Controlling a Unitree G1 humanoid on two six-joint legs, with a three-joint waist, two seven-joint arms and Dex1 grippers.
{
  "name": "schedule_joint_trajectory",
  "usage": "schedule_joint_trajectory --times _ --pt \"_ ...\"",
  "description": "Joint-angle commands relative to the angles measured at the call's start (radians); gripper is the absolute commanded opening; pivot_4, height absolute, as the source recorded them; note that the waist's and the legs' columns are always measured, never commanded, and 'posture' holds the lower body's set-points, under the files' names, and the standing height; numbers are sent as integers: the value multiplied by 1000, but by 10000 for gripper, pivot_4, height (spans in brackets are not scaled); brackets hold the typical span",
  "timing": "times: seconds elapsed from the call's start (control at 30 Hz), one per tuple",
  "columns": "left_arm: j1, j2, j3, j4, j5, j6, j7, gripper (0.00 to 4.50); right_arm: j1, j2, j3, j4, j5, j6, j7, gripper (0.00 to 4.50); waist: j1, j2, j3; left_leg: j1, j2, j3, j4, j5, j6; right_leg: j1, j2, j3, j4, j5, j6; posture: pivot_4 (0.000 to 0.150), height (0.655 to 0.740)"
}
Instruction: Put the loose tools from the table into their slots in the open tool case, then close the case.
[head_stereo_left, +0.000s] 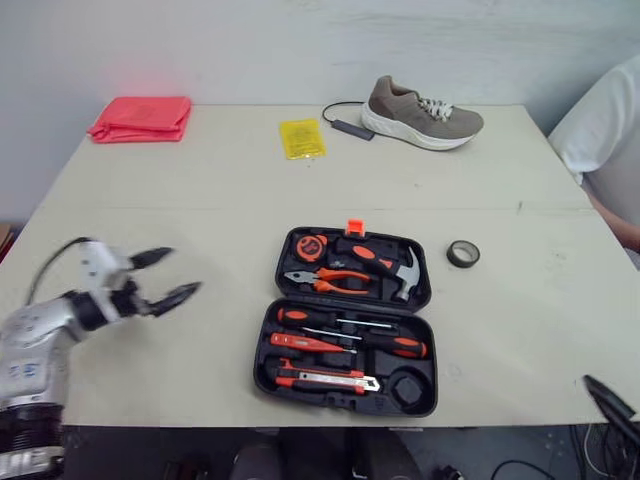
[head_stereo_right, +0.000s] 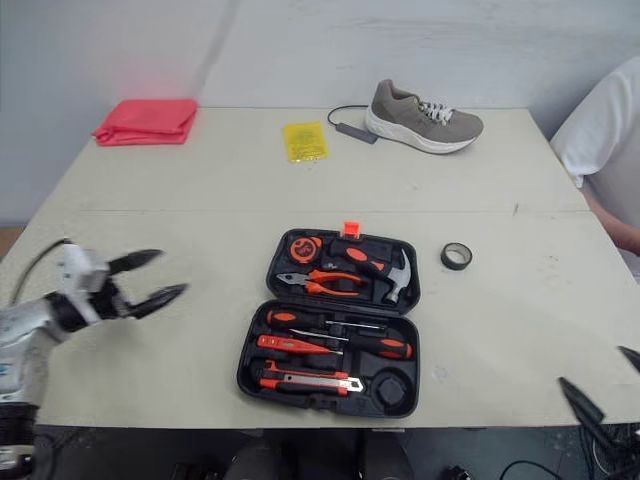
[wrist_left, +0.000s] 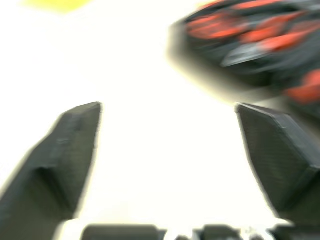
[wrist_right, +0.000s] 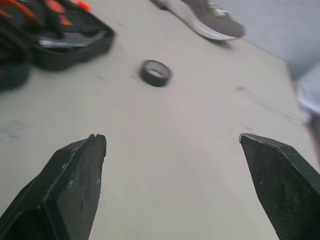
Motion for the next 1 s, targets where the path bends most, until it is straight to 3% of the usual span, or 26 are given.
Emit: schedule_joint_trajectory --times 0.03,0.17,0.4,0.5,0.6,0.73,0.87,1.0 --pt "62 40 102 137 36 -75 46 44377 -4 27 -66 56 -1 -30 -62 45000 -5 0 0 0 0 0 -1 0 0 0 0 0 -1 0 0 1500 7400" --pt "81 55 164 226 24 -117 70 44377 -10 49 -90 84 -38 -22 -165 45000 -10 -1 0 -1 0 0 -1 -2 -2 -1 -2 -1 -2 0 -1 1500 7400" --pt "25 -10 103 47 -12 -55 79 44377 -92 -12 -4 -3 -68 56 -219 45000 -17 0 1 0 0 -1 -1 -4 -6 0 -4 -2 -2 0 0 1500 7400" --pt "-44 -51 39 -97 -47 27 82 44377 -187 -125 47 -81 -82 249 -308 45000 -21 1 1 0 0 0 -1 -4 -6 0 -4 -1 0 0 0 1500 7400" --pt "-89 -76 -21 -207 -76 98 64 44377 -267 -232 99 -146 -36 368 -269 45000 -21 1 1 0 -1 2 0 0 -1 0 -2 1 1 1 1 1500 7400" --pt "-157 -117 -122 -334 -108 170 34 44377 -418 -452 203 -169 -8 643 -252 45000 -17 1 3 -1 0 3 0 2 -9 -2 3 1 0 1 1 1500 7400" --pt "-206 -164 -241 -448 -121 212 -16 44377 -622 -612 386 -117 30 773 -105 45000 -16 -1 5 -3 -1 4 1 3 -7 -2 3 2 -1 2 4 1500 7400" --pt "-251 -215 -328 -480 -115 225 -46 44377 -878 -704 661 0 -69 830 33 45000 -16 -2 5 -4 -1 5 3 4 -5 -2 3 3 -5 4 7 1500 7400"
